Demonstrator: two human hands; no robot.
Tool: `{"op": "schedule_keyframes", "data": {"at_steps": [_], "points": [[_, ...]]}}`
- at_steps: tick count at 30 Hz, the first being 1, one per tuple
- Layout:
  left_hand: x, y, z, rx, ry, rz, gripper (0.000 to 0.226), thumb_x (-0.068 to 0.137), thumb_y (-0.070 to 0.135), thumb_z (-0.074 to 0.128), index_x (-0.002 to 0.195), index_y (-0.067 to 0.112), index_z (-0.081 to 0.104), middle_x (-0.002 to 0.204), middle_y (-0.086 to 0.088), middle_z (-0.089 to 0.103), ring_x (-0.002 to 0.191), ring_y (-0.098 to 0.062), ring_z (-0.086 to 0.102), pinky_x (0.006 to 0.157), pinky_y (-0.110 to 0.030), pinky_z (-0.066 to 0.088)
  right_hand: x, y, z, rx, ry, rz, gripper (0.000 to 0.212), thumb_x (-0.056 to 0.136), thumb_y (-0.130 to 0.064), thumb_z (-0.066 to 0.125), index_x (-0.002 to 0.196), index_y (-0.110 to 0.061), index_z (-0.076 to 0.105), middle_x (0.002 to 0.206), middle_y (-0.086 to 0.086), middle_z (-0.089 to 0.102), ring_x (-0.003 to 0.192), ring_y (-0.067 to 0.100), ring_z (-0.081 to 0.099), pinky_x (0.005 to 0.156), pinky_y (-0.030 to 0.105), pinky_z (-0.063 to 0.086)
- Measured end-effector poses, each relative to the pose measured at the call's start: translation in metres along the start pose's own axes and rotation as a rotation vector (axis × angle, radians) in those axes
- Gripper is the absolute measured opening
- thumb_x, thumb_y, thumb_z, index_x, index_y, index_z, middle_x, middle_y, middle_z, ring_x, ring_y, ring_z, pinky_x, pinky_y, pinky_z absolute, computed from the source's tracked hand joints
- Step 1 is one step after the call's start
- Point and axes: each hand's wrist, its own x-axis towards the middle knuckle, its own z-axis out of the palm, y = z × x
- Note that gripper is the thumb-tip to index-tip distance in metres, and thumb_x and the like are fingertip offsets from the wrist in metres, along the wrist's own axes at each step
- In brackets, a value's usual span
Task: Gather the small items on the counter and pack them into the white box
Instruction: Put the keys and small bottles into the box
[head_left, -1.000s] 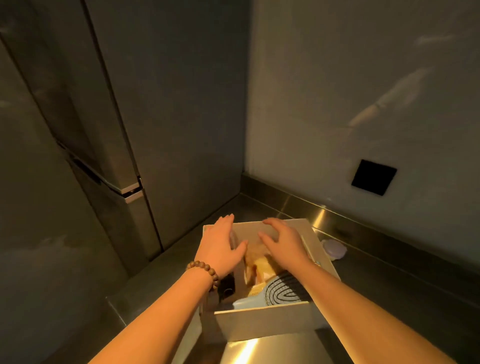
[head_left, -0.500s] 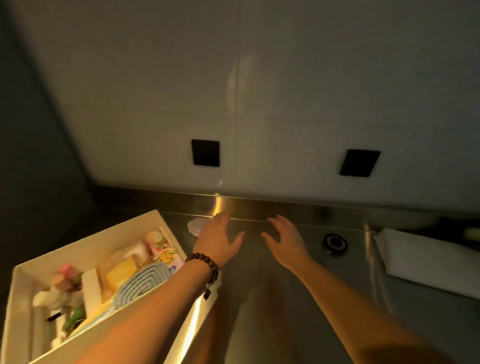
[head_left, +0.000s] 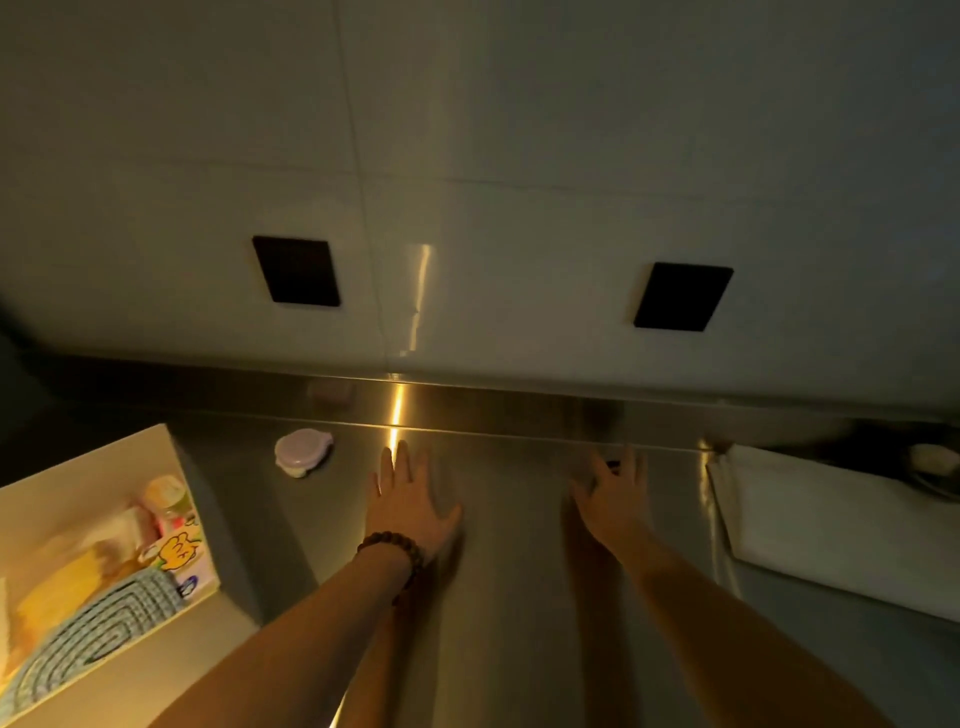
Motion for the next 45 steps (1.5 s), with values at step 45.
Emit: {"op": "schedule_keyframes", "data": {"at_steps": [45], "points": [[-0.004, -0.107, -0.146, -0.375, 0.21, -0.131, 0.071, 0.066, 0.047, 0.076, 0.122, 0.02, 0.043, 0.122, -0.007, 0.045, 0.112, -0.027, 0.04, 0.092, -0.039, 0.042, -0.043, -0.222, -0.042, 0.49, 0.12, -0.591, 0.055, 0.08, -0.032, 0.073, 0.129, -0.019, 0.053, 0.124, 0.001, 0.055, 0.116, 0.019, 0.046, 0.092, 0.027, 0.04]]}}
